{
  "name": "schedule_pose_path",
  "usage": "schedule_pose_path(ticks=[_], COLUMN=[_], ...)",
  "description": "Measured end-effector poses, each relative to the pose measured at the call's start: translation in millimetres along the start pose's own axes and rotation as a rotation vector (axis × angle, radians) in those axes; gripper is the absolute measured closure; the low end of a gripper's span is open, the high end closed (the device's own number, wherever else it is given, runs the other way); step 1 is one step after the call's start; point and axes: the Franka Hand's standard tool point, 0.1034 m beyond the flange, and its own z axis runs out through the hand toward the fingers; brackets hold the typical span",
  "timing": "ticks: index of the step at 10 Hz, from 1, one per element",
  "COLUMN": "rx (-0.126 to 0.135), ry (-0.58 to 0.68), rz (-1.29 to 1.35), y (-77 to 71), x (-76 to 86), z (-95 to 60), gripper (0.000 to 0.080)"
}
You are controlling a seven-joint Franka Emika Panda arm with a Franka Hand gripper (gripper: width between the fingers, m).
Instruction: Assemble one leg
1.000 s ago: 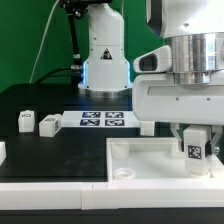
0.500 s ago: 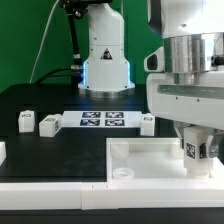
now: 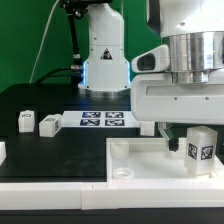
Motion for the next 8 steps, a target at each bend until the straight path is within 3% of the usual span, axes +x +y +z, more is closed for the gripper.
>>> schedule_pose_path(ticks=[6, 8], rx=[-0.031, -0.035], ry=[0.001, 0.000], rz=[-0.680, -0.725], y=[-0.1, 0.9], x=[3.8, 4.4], z=[-2.5, -2.2], gripper=[0.0151, 0.0151])
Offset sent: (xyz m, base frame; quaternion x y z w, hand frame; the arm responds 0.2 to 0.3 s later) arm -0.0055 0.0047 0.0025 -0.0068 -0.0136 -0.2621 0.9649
